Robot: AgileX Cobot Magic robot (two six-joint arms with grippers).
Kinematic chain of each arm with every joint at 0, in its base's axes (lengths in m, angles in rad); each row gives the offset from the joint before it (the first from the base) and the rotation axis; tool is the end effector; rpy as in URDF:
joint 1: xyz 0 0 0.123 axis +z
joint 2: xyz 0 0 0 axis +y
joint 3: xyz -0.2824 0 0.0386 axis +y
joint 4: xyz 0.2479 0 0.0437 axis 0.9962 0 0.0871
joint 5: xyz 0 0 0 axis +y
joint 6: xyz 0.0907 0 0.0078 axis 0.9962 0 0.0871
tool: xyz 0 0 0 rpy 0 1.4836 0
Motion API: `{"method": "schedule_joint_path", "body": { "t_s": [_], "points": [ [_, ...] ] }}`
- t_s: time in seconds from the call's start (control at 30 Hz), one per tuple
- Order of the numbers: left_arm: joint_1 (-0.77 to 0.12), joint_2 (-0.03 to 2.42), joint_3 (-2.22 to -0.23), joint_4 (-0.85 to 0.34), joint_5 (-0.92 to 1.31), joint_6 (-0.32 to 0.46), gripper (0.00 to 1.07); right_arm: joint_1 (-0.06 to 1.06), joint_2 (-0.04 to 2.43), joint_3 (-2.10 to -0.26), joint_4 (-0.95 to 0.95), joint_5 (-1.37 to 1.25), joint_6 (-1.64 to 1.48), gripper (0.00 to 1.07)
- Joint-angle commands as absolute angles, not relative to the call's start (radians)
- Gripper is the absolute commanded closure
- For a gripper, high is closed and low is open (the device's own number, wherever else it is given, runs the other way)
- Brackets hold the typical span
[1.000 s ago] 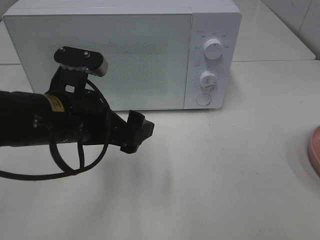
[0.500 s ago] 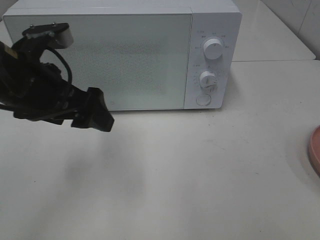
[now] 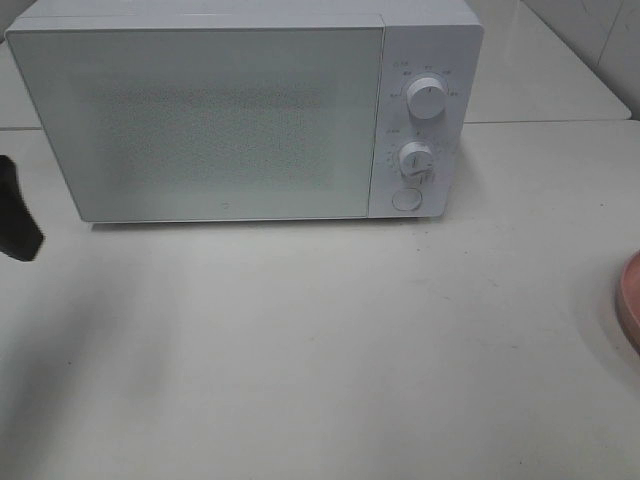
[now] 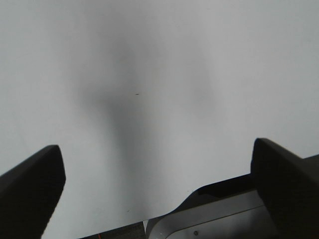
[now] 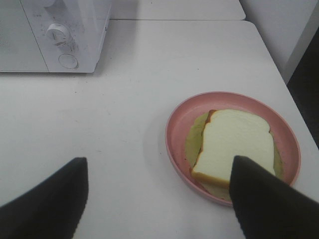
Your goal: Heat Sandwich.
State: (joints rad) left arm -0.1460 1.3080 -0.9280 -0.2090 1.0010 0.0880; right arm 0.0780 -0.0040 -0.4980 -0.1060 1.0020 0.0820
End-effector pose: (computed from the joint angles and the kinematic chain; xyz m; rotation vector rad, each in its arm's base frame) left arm 0.2308 -0.0500 0.2684 0.2077 2.8499 -0.2860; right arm -0.0025 -0.0083 0.2818 0.0052 1.9794 -0.0216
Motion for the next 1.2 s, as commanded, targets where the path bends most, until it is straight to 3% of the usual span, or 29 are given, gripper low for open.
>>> {"method": "schedule_joint_path", "body": {
  "t_s": [0.03, 0.3, 0.47, 0.83, 1.2],
  "points": [
    [-0.090, 1.243, -0.934, -0.162, 1.040, 0.041, 0.10, 0.070, -0.033, -0.496, -0.108, 0.996, 0.071, 0.32],
    [-0.058, 1.092, -0.930, -0.099, 1.109, 0.020, 0.10, 0.070, -0.033, -0.496, -0.108, 0.996, 0.072, 0.32],
    [-0.058, 0.914, -0.810, -0.063, 1.103, 0.012, 0.10, 0.070, -0.033, -0.496, -0.108, 0.996, 0.072, 0.32],
    [-0.058, 0.587, -0.588, -0.055, 1.099, 0.013, 0.10, 0.070, -0.033, -0.496, -0.108, 0.996, 0.072, 0.32],
    [-0.058, 0.319, -0.518, -0.054, 1.071, 0.000, 0.10, 0.070, -0.033, -0.496, -0.108, 0.996, 0.072, 0.32]
  ]
}}
